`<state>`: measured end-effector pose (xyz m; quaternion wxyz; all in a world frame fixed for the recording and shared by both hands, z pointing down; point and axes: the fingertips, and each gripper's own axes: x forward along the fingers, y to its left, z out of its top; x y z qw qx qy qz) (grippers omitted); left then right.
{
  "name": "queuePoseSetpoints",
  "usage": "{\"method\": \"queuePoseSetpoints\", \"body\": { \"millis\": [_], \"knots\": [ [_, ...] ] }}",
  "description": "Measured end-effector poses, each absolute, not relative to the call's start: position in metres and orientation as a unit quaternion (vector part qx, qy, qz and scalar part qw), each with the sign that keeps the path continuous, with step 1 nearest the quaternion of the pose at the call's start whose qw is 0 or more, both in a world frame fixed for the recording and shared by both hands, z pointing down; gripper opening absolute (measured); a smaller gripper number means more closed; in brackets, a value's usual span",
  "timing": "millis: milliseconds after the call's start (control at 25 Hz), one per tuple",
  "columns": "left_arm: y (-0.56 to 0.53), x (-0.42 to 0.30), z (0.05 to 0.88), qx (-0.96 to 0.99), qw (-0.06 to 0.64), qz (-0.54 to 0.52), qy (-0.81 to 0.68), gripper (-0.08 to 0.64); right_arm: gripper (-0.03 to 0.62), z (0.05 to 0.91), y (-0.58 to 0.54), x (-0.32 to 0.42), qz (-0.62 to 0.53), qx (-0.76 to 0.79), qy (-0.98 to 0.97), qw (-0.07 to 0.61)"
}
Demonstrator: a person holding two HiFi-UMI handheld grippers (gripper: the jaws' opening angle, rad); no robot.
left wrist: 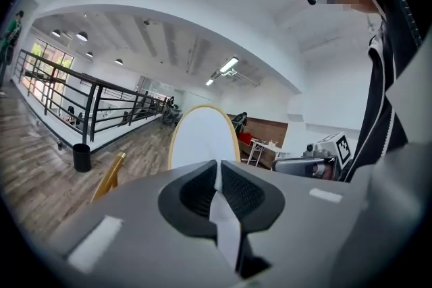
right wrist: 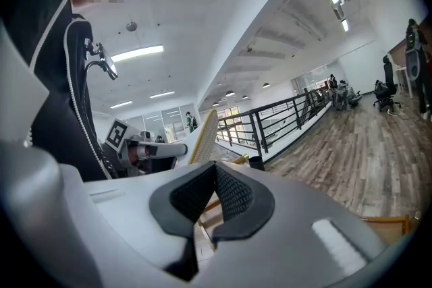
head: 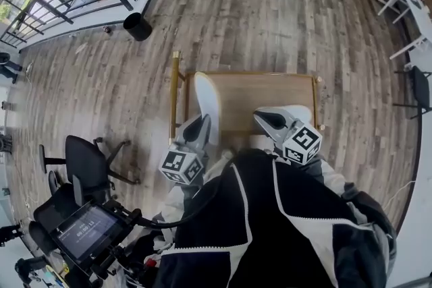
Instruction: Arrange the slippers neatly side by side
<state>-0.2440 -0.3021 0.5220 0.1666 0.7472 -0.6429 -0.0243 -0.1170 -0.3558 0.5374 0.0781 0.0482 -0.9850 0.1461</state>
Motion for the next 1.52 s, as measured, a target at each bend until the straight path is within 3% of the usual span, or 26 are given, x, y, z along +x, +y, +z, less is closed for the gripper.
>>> {"method": "queuePoseSetpoints", "body": {
  "millis": [680, 1520],
  "knots": [
    [-0.351, -0.345, 0.651, 0.684, 0.29, 0.067, -0.666, 0.032, 0.005, 0.529, -0.351, -0.102, 0.161, 0.132, -0.973, 0.095],
    [-0.371, -0.381, 0.77, 0.622, 0.389, 0.141, -0.664, 0.032, 0.005, 0.534, -0.319, -0.06, 0.174, 0.214, -0.954, 0.118]
  ]
}}
